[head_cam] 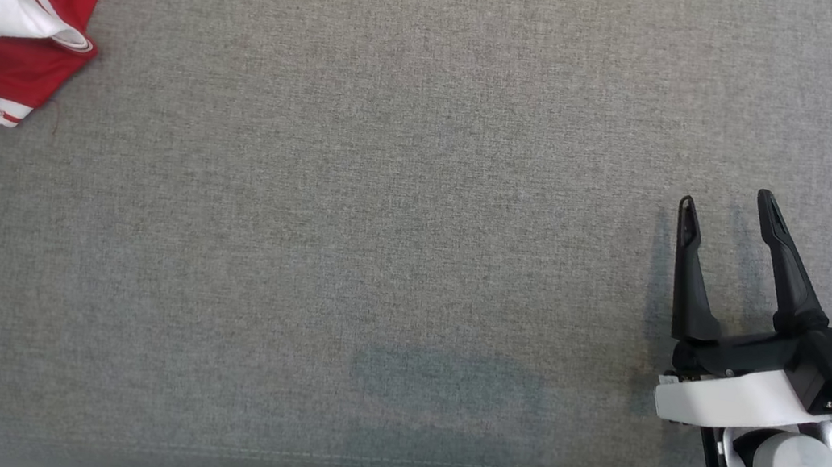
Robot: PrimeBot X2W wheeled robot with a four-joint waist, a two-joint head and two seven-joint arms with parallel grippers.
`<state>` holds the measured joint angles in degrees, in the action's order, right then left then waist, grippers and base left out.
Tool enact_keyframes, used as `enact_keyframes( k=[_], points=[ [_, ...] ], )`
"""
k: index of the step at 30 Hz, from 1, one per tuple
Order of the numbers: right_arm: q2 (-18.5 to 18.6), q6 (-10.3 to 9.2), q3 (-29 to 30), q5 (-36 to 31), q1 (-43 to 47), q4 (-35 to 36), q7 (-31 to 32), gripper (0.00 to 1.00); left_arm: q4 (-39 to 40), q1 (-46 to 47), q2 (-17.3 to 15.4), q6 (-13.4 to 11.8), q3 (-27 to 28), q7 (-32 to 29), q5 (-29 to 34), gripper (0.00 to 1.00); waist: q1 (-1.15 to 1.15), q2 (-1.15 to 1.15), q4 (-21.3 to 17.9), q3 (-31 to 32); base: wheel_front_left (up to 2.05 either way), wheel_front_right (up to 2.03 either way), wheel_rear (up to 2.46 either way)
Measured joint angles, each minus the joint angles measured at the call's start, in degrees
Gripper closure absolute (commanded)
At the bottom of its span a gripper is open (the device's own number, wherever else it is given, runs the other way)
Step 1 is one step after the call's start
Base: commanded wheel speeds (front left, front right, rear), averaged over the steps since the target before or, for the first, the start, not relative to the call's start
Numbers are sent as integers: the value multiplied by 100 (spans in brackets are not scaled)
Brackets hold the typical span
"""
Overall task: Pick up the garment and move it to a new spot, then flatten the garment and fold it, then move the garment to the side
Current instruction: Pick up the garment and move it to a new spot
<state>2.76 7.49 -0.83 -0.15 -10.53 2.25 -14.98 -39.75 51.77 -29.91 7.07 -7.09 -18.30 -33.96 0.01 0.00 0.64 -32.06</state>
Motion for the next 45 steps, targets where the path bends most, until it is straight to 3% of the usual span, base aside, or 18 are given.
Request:
enact_keyframes(
  k=[1,3,16,25,31,38,45],
  points=[
    [0,0,0,0,0,0,0,0,0,0,0,0,0,0,0,56,0,0,0,0,0,0,0],
    [0,0,13,1,0,-2,0,0,-19,27,12,0,-34,5,-29,100,0,0,-15,0,0,0,0],
    [0,0,-12,66,-32,-88,0,0,140,27,-123,25,-344,71,-335,100,0,0,52,265,0,0,0],
    [-1,0,-5,218,-36,-214,-1,0,1089,105,-341,32,-1027,-66,-526,100,0,0,108,680,0,0,0],
    [0,0,15,349,-19,-294,-1,0,1933,366,-316,32,-1524,-113,-530,100,-1,0,118,1060,0,0,0],
    [-1,0,4,460,80,-354,-1,0,2521,638,133,24,-1835,-68,-475,100,-1,0,31,1480,0,0,0],
    [1,0,1,564,142,-388,-1,0,2674,754,795,-105,-2090,134,-467,100,-1,0,-262,1715,0,0,0]
  ],
)
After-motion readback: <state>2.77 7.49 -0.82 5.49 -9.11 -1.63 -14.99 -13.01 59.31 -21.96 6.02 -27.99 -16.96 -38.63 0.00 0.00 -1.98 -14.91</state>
